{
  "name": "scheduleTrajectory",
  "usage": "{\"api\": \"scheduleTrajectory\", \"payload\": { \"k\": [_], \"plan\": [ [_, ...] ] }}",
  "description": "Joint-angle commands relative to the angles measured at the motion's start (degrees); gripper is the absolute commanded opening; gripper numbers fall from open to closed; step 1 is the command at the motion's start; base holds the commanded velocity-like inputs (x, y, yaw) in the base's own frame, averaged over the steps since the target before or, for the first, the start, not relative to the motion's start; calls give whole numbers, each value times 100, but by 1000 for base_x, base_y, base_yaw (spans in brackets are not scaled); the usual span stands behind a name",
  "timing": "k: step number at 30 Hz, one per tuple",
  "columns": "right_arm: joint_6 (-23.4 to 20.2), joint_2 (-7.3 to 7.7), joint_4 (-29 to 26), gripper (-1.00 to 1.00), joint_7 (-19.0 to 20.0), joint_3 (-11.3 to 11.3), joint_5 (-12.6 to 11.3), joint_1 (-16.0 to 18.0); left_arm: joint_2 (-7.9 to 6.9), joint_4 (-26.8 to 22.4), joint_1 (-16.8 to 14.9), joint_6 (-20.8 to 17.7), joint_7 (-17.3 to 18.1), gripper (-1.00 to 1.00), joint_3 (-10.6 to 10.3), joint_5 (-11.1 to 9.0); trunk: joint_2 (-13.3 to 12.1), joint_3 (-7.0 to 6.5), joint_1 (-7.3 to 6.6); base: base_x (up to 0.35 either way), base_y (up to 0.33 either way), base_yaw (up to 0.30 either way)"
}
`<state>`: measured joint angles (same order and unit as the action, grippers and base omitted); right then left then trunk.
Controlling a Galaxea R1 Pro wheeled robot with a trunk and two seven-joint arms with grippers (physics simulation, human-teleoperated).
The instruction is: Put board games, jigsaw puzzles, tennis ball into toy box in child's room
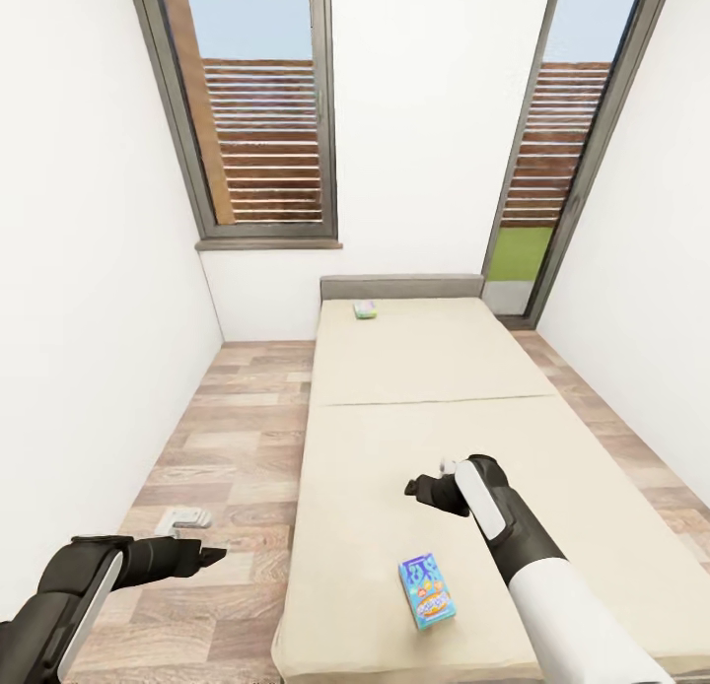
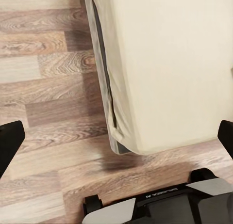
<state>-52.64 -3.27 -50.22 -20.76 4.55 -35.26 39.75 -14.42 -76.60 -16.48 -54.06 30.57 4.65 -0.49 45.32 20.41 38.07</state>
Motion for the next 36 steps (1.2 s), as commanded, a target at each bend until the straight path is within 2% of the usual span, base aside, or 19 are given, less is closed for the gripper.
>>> {"api": "scheduleTrajectory", "payload": {
  "k": [1, 17, 27, 36],
  "plan": [
    [-9, 7, -6, 100, -60, 9, -60, 4, 0, -4, -4, -38, 19, 100, 5, -4, 6, 15, 1, 6, 4, 0],
    [1, 78, 55, 100, -60, 14, -69, 6, 0, -10, -4, -35, 19, 100, 1, -12, 6, 158, 1, 1, 1, 0],
    [290, 89, 332, 100, -60, 16, -69, 78, 0, -10, -4, -35, 19, 100, 1, -13, 6, 251, 1, 0, 0, 0],
    [369, 83, 554, 100, -60, 13, -66, 158, 0, -7, -4, -35, 19, 100, 1, -13, 6, 334, 1, 0, 0, 0]
  ]
}}
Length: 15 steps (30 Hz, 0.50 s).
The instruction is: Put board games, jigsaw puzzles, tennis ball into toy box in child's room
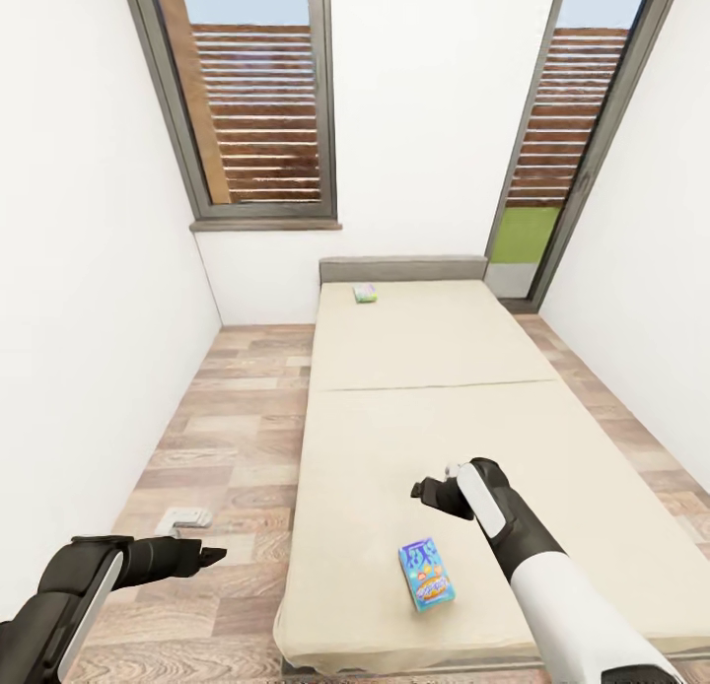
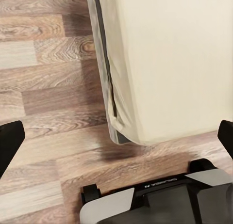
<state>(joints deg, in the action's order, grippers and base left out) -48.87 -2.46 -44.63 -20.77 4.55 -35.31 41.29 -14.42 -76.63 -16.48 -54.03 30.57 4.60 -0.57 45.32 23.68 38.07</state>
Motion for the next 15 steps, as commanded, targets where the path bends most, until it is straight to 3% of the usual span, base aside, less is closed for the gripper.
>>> {"api": "scheduleTrajectory", "payload": {
  "k": [1, 8, 15],
  "plan": [
    [-5, 2, 4, 100, -59, 12, -59, 7, 0, -5, -4, -37, 19, 100, 6, -5, 6, 16, 1, 0, 0, 0],
    [5, -1, 30, 100, -59, 11, -56, 26, 0, -3, -4, -37, 19, 100, 6, -5, 6, 82, 1, 5, 8, 0],
    [8, -7, 39, 100, -59, 17, -55, 42, 0, -6, -4, -37, 19, 100, 6, -5, 6, 147, 1, 91, 145, 0]
  ]
}}
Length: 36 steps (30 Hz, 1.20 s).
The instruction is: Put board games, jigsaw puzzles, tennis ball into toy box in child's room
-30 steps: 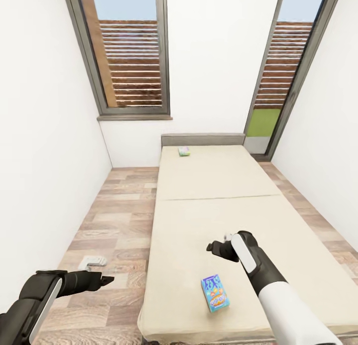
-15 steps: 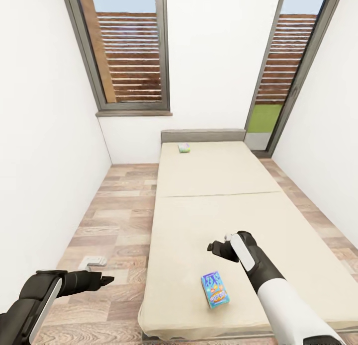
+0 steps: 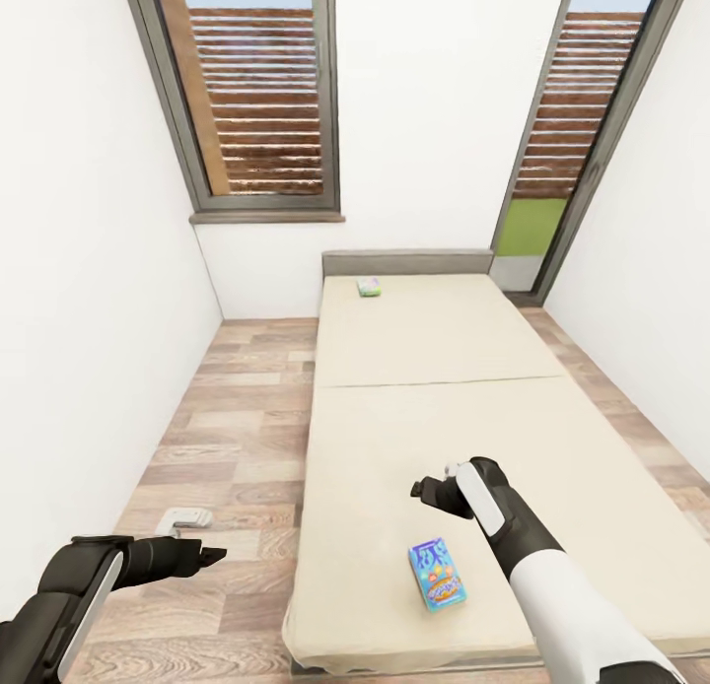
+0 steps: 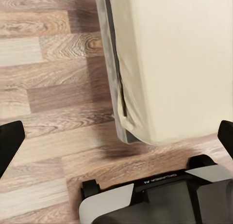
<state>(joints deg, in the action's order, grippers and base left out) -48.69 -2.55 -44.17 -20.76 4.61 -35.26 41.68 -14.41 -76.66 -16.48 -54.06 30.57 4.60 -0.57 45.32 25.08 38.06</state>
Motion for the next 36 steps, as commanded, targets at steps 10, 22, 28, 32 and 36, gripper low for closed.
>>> {"api": "scheduleTrajectory", "payload": {
  "k": [10, 22, 28, 32, 36],
  "plan": [
    [-9, 0, -5, 100, -60, 13, 28, 7, 0, -2, -4, -35, 19, 100, 6, -4, 6, 100, 2, 61, 70, 0],
    [-17, -60, -4, 100, -56, -1, 539, 14, 0, 1, -4, -35, 19, 100, 6, -4, 6, 212, 2, 7, 8, 0],
    [-18, -66, -4, 100, -52, -3, 617, 15, 0, 1, -4, -35, 14, 100, 4, 3, 6, 268, 2, 1, 1, 0],
    [-18, -60, -4, 100, -52, -3, 633, 17, 0, 0, -4, -35, 12, 100, -4, 8, 6, 305, 2, 0, 0, 0],
    [-18, -56, -4, 100, -51, -4, 644, 40, 0, 1, -4, -35, 11, 100, -17, 16, 6, 343, 2, 0, 0, 0]
  ]
}}
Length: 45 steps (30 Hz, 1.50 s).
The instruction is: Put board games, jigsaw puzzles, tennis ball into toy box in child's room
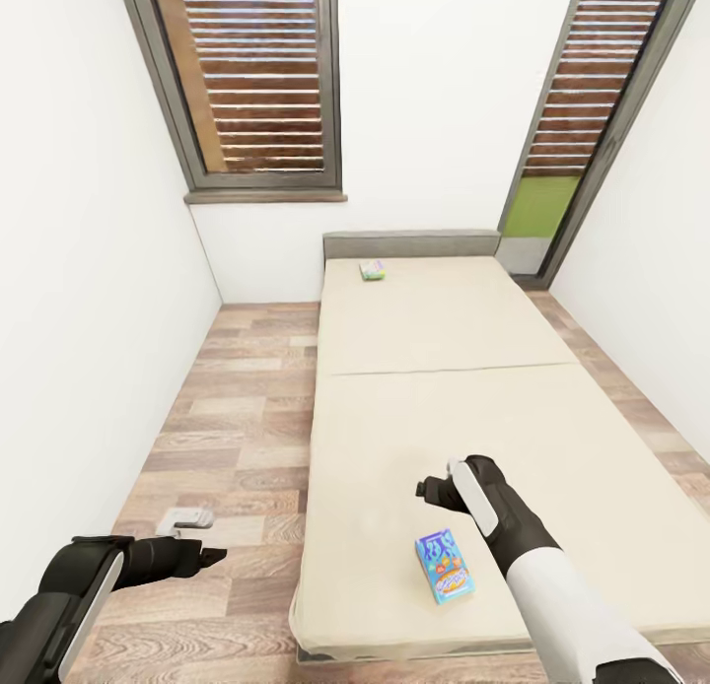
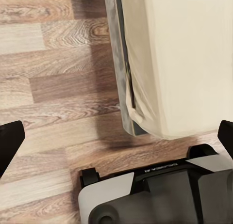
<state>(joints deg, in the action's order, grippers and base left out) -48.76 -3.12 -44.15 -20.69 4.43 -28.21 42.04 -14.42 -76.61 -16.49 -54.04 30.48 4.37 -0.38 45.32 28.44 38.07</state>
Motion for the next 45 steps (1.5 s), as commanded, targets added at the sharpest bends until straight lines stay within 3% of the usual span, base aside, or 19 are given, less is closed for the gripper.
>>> {"api": "scheduleTrajectory", "payload": {
  "k": [1, 45],
  "plan": [
    [-11, 3, -6, 100, -58, 14, -59, 15, 0, -6, -4, -36, 20, 100, 4, 0, 5, 16, 1, 0, 0, 0],
    [-19, 6, -6, 100, -55, 14, -44, 67, 0, -8, -4, -36, 28, 100, 29, -14, 5, 426, 1, 37, 25, 0]
  ]
}}
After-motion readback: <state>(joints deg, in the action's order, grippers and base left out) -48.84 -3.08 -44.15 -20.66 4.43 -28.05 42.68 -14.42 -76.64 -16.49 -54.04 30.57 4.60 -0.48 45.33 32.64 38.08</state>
